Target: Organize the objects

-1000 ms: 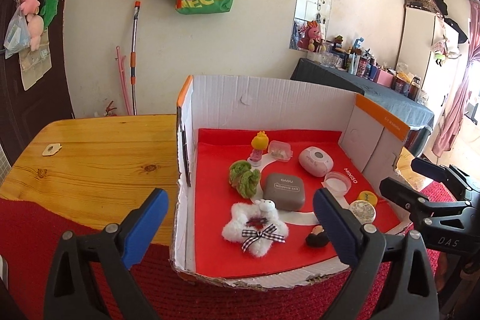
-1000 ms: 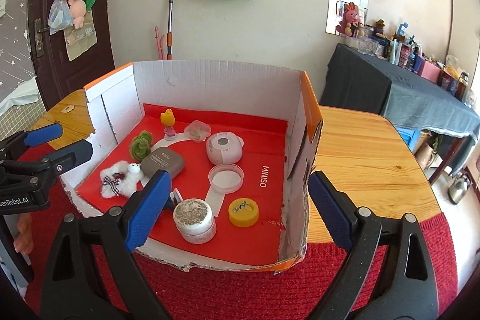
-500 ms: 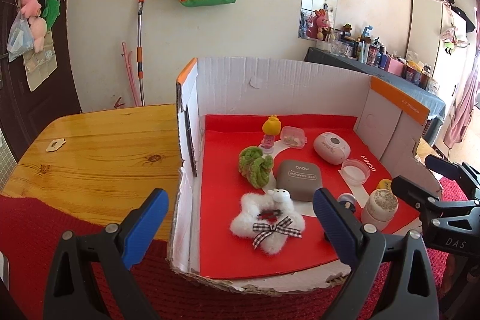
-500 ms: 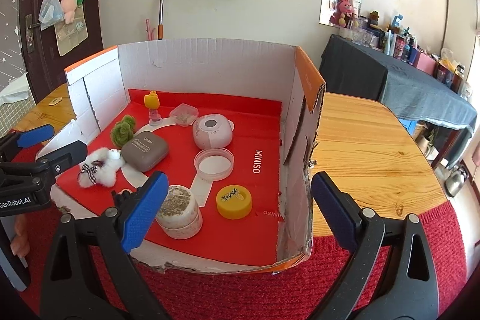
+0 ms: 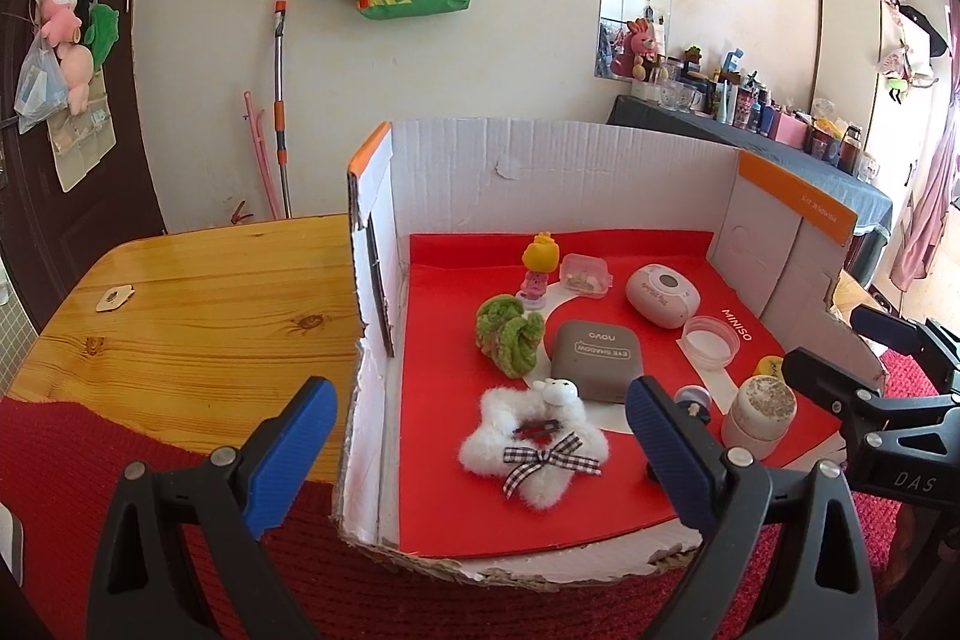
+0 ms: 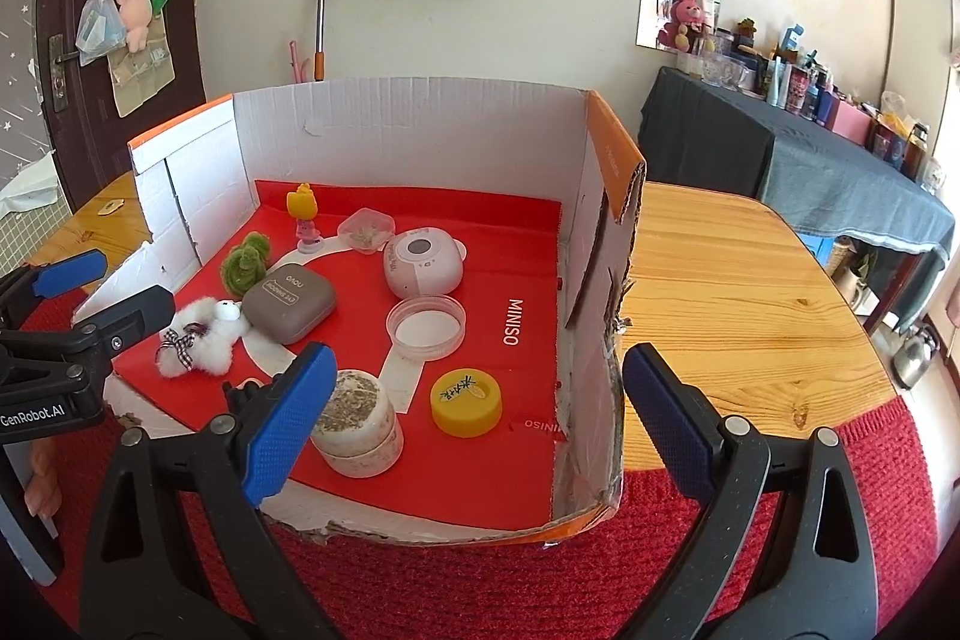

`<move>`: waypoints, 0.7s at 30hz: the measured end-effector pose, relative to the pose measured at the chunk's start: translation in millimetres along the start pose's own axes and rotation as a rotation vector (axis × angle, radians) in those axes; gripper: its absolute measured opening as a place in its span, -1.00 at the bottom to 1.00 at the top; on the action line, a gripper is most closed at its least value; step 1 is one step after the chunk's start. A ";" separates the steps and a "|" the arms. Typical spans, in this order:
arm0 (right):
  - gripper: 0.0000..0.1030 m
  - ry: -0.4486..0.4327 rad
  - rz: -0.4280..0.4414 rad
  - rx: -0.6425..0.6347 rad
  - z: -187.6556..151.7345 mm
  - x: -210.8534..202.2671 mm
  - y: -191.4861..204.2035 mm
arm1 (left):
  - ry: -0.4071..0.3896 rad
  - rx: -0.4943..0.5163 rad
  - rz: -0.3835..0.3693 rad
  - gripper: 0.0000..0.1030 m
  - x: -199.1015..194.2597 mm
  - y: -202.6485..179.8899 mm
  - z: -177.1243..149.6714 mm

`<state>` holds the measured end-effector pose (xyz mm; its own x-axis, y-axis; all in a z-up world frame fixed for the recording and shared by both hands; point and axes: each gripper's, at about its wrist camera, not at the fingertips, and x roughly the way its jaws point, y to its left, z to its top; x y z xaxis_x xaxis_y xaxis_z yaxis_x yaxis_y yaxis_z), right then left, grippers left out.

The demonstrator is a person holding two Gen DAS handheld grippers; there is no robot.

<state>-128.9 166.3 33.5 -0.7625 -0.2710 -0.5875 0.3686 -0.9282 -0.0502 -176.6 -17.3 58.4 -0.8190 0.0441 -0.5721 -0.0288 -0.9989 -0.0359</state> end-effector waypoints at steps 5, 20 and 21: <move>0.90 0.000 0.001 0.000 0.0 0.0 0.0 | 0.000 0.000 0.000 0.91 0.2 -0.3 0.1; 0.90 -0.009 -0.012 -0.014 2.1 -7.6 1.8 | -0.029 -0.002 0.011 0.91 -10.0 2.3 5.0; 0.90 -0.011 -0.011 -0.014 2.7 -9.7 2.0 | -0.030 -0.001 0.011 0.91 -11.7 2.2 5.6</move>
<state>-122.2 166.4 41.3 -0.7722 -0.2636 -0.5781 0.3678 -0.9274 -0.0683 -170.2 -20.1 69.6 -0.8361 0.0330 -0.5476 -0.0192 -0.9993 -0.0309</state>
